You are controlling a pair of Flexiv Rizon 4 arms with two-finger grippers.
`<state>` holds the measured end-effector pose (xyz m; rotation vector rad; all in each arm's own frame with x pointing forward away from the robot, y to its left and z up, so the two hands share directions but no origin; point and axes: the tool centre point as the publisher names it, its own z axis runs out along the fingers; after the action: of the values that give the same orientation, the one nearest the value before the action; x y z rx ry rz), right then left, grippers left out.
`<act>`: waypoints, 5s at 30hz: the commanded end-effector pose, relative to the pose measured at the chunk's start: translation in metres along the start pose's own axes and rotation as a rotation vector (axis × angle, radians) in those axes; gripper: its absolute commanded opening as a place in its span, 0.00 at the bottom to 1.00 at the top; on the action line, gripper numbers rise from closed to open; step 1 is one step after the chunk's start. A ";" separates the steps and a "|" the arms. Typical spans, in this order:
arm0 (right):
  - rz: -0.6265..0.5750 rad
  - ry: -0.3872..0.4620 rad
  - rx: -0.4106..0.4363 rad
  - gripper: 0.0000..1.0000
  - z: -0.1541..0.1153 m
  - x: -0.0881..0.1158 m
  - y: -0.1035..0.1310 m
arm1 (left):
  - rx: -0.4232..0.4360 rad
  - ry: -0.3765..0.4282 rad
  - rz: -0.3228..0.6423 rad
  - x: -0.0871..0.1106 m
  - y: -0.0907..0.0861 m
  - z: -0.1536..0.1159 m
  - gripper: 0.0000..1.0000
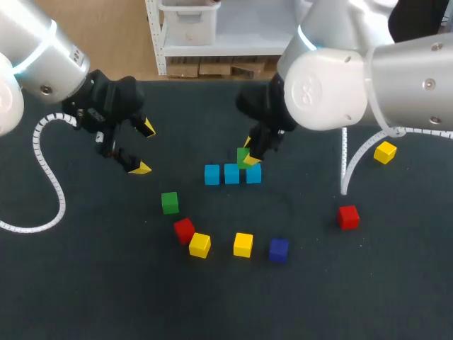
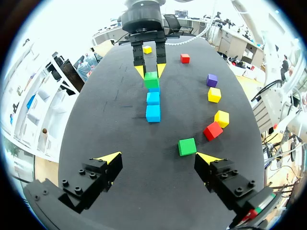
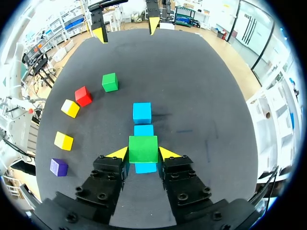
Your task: Place the blue cubes, place green cubes on the blue cubes, place the yellow cubes on the green cubes, then place the red cubes on the yellow cubes, and place purple cube on the red cubes.
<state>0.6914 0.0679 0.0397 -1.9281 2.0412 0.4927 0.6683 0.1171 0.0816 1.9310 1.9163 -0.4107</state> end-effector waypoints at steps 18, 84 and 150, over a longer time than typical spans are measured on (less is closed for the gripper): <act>0.000 -0.010 -0.020 0.00 0.005 0.003 0.002 | -0.002 -0.004 0.004 0.001 -0.001 0.000 1.00; 0.000 -0.038 -0.053 0.36 0.013 0.004 -0.002 | -0.002 -0.004 0.004 0.001 -0.001 0.000 1.00; 0.091 -0.234 0.015 1.00 -0.102 0.127 0.029 | -0.002 -0.004 0.004 0.001 -0.001 0.000 1.00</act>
<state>0.6663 -0.0771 0.0748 -1.7108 1.9998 0.6826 0.6683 0.1171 0.0816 1.9310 1.9162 -0.4107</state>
